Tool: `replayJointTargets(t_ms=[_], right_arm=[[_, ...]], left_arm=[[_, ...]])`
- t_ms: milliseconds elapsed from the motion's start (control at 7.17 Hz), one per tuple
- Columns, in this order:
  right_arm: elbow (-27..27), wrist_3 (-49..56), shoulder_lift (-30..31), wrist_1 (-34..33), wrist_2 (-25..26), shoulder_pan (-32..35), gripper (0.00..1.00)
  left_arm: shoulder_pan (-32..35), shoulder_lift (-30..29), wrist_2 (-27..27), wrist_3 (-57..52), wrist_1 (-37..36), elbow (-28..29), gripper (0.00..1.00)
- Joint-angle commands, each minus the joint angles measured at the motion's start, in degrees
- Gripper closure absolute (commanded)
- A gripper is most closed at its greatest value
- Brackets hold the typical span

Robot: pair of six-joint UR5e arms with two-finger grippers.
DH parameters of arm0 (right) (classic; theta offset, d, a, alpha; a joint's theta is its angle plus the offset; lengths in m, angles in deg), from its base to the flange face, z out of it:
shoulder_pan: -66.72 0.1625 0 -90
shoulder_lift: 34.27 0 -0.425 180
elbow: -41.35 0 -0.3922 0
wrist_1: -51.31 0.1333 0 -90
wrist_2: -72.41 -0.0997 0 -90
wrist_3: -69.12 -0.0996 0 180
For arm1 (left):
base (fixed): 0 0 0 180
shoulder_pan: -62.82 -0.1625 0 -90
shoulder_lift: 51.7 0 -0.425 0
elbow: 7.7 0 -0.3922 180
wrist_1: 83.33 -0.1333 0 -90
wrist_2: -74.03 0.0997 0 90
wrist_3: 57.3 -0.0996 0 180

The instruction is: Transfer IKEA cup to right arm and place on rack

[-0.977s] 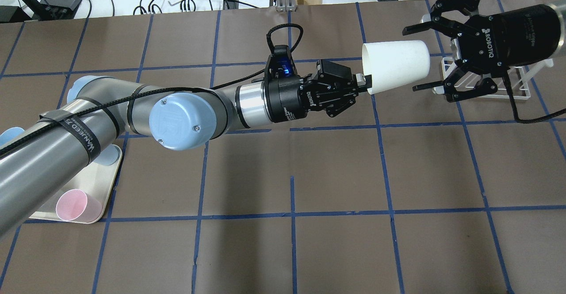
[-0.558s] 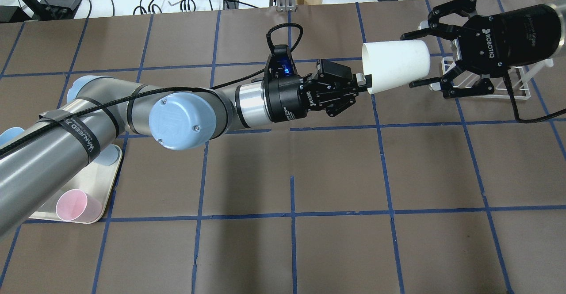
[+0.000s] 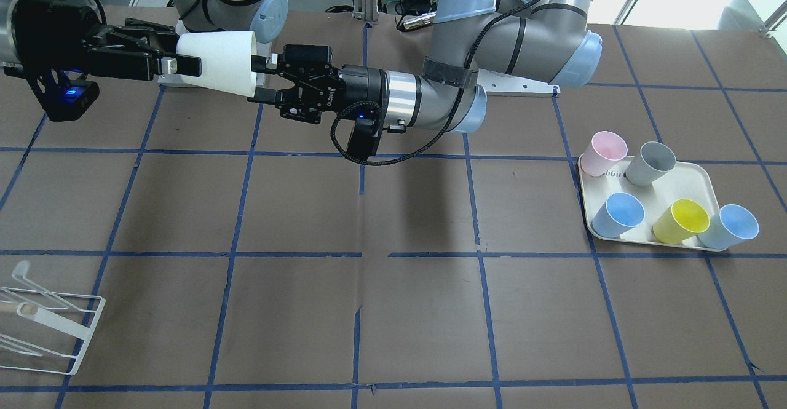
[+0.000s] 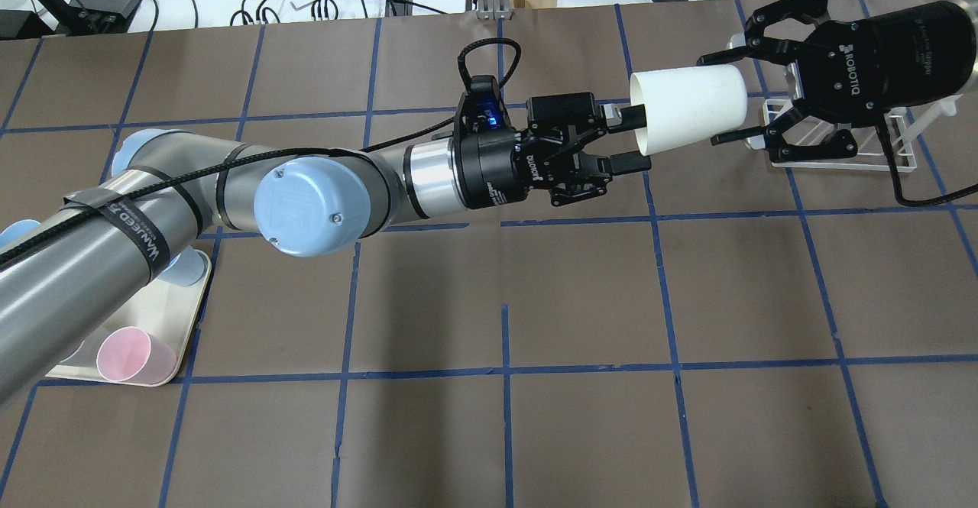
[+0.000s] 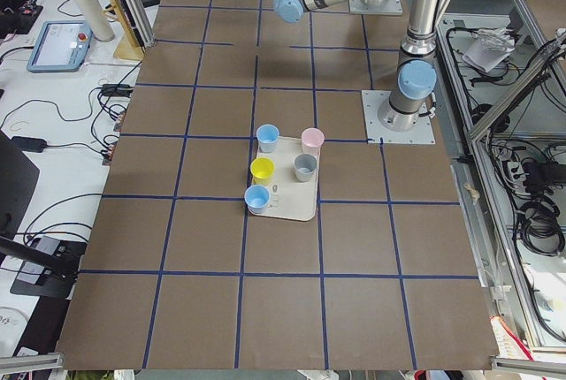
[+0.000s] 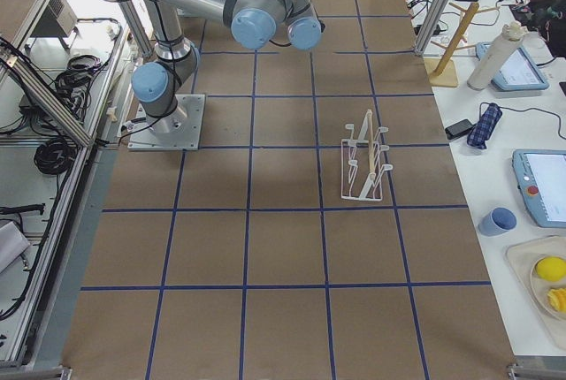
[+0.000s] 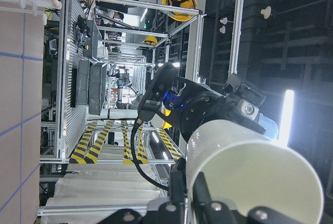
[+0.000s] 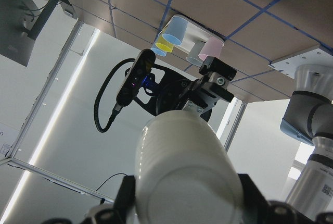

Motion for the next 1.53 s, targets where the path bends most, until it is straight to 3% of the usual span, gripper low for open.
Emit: replayJointTargets(t_ms=[0, 140, 419, 698, 977, 1116, 1256, 1395], right_arm=[[-2.73, -2.07, -0.02, -7.21, 5.46, -0.29, 0.56], [-3.44, -2.87, -0.02, -12.56, 10.37, -0.29, 0.59], [-3.45, -6.46, -0.02, -26.61, 25.29, -0.29, 0.61], [-3.36, -6.31, -0.63, -40.23, 37.00, -0.20, 0.65], [-3.36, -1.68, -2.56, -52.63, 48.60, -0.03, 0.68], [-3.36, 2.70, -3.96, -58.34, 53.44, -0.03, 0.70], [-3.45, 5.01, -5.37, -63.01, 56.36, -0.03, 0.72], [-3.45, 6.95, -7.12, -66.80, 56.65, -0.03, 0.75]], left_arm=[[-6.70, 0.37, 5.80, 3.68, -0.32, 0.17, 0.00], [-12.05, 0.19, 16.99, 4.30, -1.19, 0.26, 0.00], [-19.98, -0.33, 31.35, 5.97, -4.51, 0.61, 0.00], [-24.74, -0.08, 49.79, 15.51, -15.56, 0.70, 0.00], [-27.83, 1.32, 63.36, 15.99, -17.55, 0.79, 0.00], [-27.92, 2.64, 71.69, 16.86, -18.51, 2.44, 0.00], [-27.49, 3.96, 78.04, 25.23, -19.21, 6.03, 0.00], [-26.09, 4.58, 84.19, 30.36, -20.00, 10.33, 0.00]])
